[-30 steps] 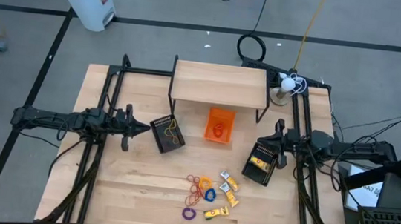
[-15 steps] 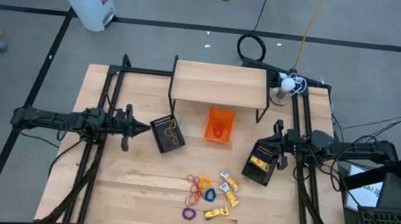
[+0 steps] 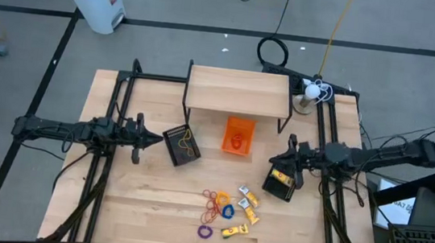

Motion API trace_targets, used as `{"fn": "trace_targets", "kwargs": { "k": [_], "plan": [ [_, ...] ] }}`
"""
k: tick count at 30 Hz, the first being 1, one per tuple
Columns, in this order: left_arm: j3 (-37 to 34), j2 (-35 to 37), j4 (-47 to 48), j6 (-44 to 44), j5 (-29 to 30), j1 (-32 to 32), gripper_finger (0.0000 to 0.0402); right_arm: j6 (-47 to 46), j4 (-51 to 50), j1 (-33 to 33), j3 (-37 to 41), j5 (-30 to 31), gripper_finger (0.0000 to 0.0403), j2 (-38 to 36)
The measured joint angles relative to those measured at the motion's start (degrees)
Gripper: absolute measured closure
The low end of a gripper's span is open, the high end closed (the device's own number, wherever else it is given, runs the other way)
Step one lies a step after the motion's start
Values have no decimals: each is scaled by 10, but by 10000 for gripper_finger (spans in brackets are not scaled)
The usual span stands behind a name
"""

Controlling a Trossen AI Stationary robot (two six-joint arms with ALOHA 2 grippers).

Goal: Pick & Place Office Desk Supplies
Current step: Put the crayon box into the right black bin

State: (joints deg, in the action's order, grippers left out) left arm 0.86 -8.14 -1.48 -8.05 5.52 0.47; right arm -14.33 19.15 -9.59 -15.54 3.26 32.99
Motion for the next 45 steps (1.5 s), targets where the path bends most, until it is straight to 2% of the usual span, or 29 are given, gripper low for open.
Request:
{"fn": "trace_targets", "kwargs": {
  "k": [7,13,22,26,30,36,40,45],
  "plan": [
    [0,0,0,1,0,0,382,0,-171,-89,-171,90,403,192],
    [0,0,0,1,0,0,382,-6,-278,-133,-308,91,403,339],
    [0,0,0,2,0,0,382,-119,-442,-143,-455,123,399,524],
    [0,0,0,2,0,0,382,-157,-487,-137,-482,125,356,569],
    [0,0,0,2,0,0,382,-200,-503,-118,-481,71,276,593],
    [0,0,0,2,0,0,382,-242,-512,-95,-477,38,163,616],
    [0,0,0,1,0,0,382,-242,-508,-88,-477,25,130,637],
    [0,0,0,1,0,0,382,-241,-506,-85,-476,8,126,663]
  ]
}}
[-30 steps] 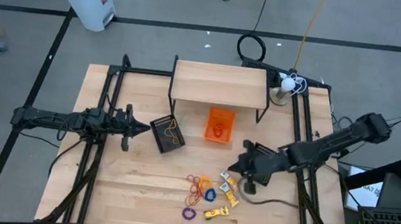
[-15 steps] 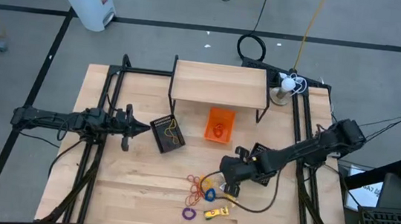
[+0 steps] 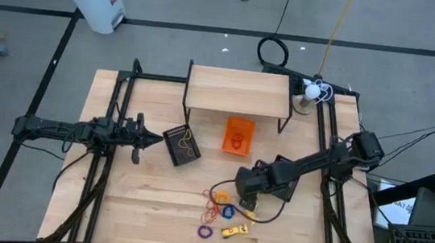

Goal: Pick & Place Office Desk Supplies
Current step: Put the crayon box into the right black bin

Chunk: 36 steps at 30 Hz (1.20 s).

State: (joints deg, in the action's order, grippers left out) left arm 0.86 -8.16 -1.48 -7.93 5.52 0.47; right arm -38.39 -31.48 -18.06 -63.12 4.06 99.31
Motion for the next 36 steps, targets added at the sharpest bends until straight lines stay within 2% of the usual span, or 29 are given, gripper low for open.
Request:
{"fn": "trace_targets", "kwargs": {
  "k": [6,10,13,18,20,25,30,36],
  "plan": [
    [0,0,0,0,0,0,382,6,-1,3,0,-12,143,24],
    [0,0,0,0,0,0,382,15,-1,9,0,-14,170,31],
    [0,0,0,0,0,0,382,23,2,13,0,-14,217,31],
    [0,0,0,0,0,0,382,46,4,16,0,-15,333,28],
    [0,0,0,0,0,0,382,52,6,16,0,-15,367,24],
    [0,0,0,0,0,0,382,62,20,16,1,-25,367,-7],
    [0,0,0,0,0,0,382,100,56,6,1,-20,338,-78],
    [0,0,0,0,0,0,382,167,112,-18,7,28,365,-206]
  ]
}}
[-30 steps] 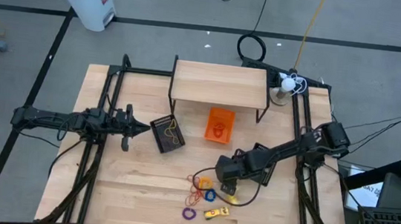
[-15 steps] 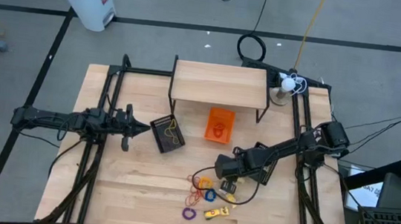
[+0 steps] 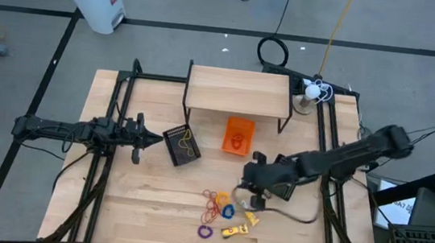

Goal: Pick & Place Office Desk Supplies
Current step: Put the crayon box into the right black bin

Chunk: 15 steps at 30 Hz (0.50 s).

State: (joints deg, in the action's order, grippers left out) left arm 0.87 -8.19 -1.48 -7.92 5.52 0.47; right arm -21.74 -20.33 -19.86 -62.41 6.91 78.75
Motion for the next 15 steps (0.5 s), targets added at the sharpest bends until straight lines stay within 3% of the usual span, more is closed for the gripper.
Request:
{"fn": "trace_targets", "kwargs": {
  "k": [9,15],
  "plan": [
    [0,0,0,0,0,0,382,47,122,-13,156,70,345,-258],
    [0,0,0,2,2,0,382,51,173,-11,294,98,365,-434]
  ]
}}
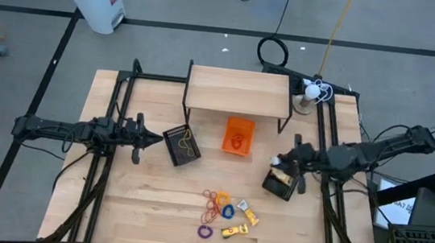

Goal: Pick & Place Office Desk Supplies
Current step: Put the crayon box into the right black bin

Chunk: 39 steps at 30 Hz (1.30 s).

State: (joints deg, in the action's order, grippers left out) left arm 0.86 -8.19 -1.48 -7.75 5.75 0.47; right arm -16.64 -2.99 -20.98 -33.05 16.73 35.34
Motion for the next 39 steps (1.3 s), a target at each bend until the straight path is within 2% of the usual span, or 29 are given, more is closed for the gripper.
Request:
{"fn": "trace_targets", "kwargs": {
  "k": [5,10,15,22,26,29,36,39],
  "plan": [
    [0,0,0,-1,2,0,382,0,51,0,91,0,358,-120],
    [0,0,0,0,2,0,382,0,66,0,145,-2,354,-198],
    [0,0,0,-1,2,0,382,4,80,0,184,-1,363,-235],
    [0,0,0,-1,2,0,382,-15,87,0,220,16,359,-248],
    [0,0,0,-2,2,0,382,-24,75,0,206,30,361,-219],
    [0,0,0,-1,2,0,382,-32,51,0,165,30,361,-174],
    [0,0,0,-1,3,0,382,-125,-185,0,9,46,361,7],
    [0,0,0,-1,3,0,382,-174,-261,0,-34,61,361,97]
  ]
}}
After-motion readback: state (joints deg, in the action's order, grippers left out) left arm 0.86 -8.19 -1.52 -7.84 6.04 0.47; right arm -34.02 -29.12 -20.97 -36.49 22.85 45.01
